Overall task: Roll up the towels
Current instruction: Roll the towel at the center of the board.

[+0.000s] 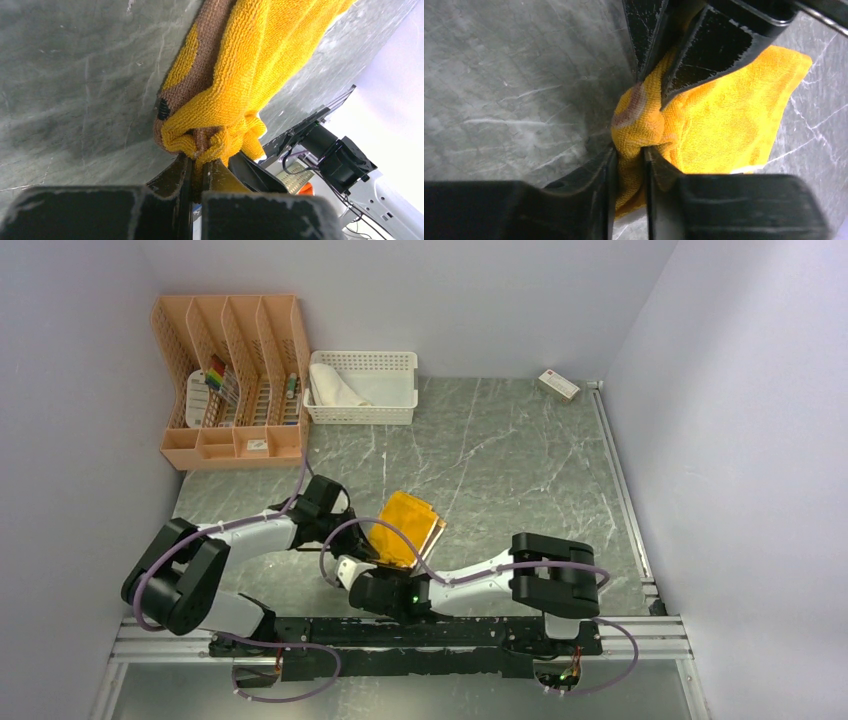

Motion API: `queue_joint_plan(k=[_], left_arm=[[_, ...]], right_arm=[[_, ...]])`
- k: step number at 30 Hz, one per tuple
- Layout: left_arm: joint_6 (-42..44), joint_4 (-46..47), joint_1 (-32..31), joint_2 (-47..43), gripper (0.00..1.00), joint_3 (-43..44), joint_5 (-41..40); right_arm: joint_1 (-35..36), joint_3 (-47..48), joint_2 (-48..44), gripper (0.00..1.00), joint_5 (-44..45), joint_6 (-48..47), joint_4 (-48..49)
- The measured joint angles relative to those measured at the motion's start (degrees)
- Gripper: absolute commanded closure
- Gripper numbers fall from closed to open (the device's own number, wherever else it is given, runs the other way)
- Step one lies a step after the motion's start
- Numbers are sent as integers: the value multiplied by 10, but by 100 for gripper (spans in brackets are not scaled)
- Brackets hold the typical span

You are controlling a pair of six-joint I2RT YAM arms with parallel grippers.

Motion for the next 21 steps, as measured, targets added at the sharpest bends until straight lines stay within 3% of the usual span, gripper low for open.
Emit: queue_joint_plan(k=[1,2,6,7,11,13,21], left_arm=[[-2,2,2,0,93,-1,5],[-2,3,3,0,93,-1,8],[-2,4,22,-2,93,-1,29],[0,2,28,-5,89,-1,33],[12,-13,50,-31,44,3,51],[20,-31,61,-55,30,12,54],[47,-64,77,-119,28,60,53]], right_arm=[[0,2,4,87,4,0,0],[0,5,9,99,7,4,-1],[-10,7,7,100,-4,22,1],[-19,1,-1,100,-22,28,8],[-88,-43,-81,100,-161,61,42],[-129,-54,-113,100,-229,78,45],[-271,-62,-130,100,-496,158,54]])
